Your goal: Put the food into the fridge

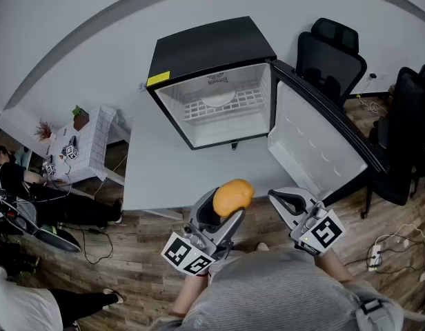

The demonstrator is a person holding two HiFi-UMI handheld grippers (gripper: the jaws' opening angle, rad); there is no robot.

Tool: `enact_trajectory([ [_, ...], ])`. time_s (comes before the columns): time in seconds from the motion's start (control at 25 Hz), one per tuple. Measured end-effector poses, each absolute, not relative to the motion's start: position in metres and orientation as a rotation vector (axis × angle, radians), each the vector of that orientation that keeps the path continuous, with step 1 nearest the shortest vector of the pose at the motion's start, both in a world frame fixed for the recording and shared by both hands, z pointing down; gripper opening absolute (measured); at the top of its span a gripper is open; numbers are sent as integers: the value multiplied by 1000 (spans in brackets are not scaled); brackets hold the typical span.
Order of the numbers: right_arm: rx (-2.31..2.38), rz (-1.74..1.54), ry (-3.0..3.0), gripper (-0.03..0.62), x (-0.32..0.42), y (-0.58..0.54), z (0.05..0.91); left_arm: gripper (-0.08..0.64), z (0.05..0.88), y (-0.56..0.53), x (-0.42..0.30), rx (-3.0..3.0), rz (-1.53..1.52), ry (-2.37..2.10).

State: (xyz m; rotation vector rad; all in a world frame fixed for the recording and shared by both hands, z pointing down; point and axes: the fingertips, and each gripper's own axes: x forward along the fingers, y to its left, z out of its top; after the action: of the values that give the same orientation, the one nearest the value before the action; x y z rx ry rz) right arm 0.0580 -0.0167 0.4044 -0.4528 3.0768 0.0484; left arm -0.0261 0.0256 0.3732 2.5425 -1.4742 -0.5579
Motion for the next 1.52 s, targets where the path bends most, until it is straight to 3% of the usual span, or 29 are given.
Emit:
enact_trajectory([
  [1.52,-422,-30,3040,12,56,-28,406,308,379,11,-24,2539,-533,-1466],
])
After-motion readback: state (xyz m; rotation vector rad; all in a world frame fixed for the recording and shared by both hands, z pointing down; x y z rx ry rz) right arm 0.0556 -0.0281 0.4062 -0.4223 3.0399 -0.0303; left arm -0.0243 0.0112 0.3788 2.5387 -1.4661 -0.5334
